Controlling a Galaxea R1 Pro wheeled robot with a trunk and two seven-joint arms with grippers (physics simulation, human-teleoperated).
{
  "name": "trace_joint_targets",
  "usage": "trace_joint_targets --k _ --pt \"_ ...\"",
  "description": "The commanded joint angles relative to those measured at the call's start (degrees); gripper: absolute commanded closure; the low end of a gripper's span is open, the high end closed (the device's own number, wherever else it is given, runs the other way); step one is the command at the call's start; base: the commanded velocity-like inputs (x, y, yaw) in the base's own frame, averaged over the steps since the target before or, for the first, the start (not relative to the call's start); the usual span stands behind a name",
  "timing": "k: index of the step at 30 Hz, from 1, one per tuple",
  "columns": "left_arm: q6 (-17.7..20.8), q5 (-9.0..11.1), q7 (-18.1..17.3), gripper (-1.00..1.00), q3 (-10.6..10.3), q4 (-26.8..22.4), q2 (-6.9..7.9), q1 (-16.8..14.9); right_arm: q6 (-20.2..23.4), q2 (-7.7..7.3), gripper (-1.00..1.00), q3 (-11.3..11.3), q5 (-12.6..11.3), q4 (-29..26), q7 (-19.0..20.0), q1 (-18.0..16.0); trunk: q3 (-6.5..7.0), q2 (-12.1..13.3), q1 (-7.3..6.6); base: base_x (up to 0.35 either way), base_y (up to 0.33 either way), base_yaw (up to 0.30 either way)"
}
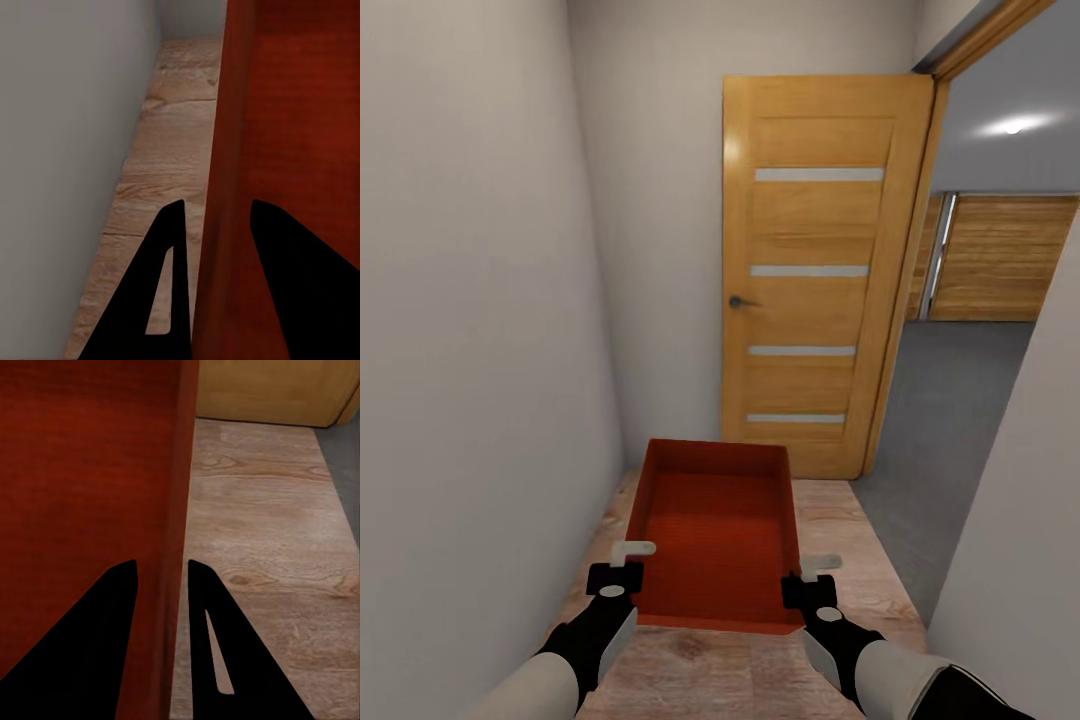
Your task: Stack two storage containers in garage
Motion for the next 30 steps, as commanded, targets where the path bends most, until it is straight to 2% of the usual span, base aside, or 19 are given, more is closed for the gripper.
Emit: trace_joint_targets --k 1,23,30 --pt "0.3 4.75 0.49 1.0 0.85 -0.15 -0.51 -0.09 -0.41 0.02 1.0 0.07 -1.27 0.12 -2.29 -0.04 -0.05 -0.03 0.03 0.322 0.0 -0.083" --pt "0.3 4.75 0.49 1.0 0.85 -0.15 -0.52 -0.09 -0.37 0.02 1.0 0.09 -1.34 0.12 -2.29 -0.03 -0.05 -0.03 0.03 0.322 0.001 -0.262" --pt "0.38 4.75 0.49 1.0 0.85 -0.15 -0.52 -0.09 -0.37 0.02 1.0 0.07 -1.31 0.12 -2.29 -0.04 -0.05 -0.03 0.03 0.322 0.092 -0.281"
